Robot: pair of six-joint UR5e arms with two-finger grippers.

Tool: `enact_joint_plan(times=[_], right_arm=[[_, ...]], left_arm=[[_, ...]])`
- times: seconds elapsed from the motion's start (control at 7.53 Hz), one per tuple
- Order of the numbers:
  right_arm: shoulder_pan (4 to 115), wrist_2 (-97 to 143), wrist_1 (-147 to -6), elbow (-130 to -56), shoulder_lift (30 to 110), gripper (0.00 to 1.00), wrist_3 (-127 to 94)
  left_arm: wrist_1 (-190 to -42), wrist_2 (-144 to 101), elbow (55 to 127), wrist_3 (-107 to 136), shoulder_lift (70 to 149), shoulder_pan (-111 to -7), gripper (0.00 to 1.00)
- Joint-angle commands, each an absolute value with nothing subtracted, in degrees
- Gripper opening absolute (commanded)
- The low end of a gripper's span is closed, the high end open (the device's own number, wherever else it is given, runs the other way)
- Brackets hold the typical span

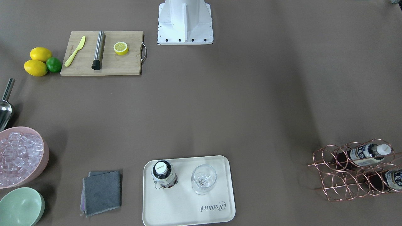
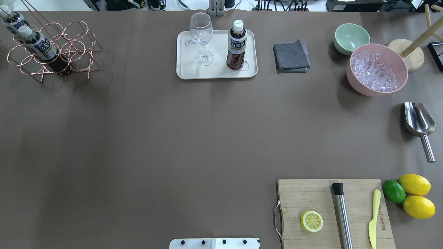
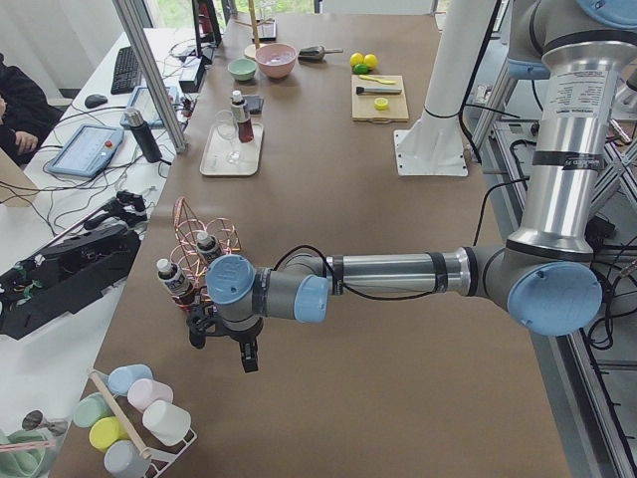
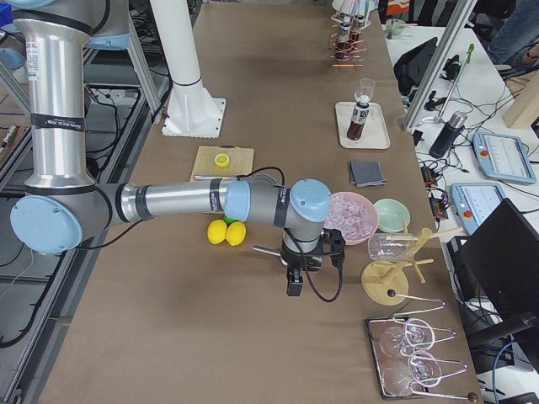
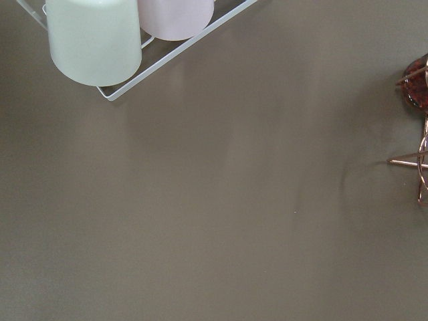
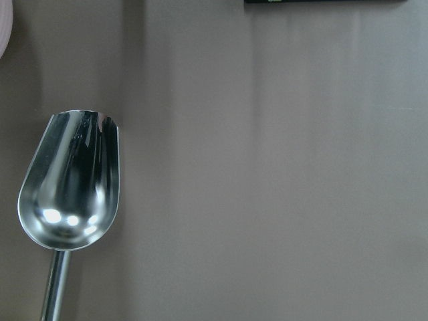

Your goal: Take tea from basket to plate

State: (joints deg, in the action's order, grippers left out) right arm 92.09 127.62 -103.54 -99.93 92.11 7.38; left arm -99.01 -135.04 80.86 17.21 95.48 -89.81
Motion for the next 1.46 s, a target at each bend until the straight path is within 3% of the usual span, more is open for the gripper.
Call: enact_joint_plan(times=[0.0,0.4,1.33], right_arm=[[92.1,127.6,-103.5,-99.9,92.1,1.0,7.4],[92.1,127.6,-103.6,-99.9,92.1,1.0,7.4],[92.2,128.7,-103.5,-99.9,92.8,1.0,7.4]], left_arm=[[-98.9,-135.2,81.2,17.2,95.1,-88.4,0.98],[-90.6,-135.1,86.3,17.1,96.2,-88.3,0.98],[-90.8,-135.2,85.3,11.3,93.3,-88.4,0.98]])
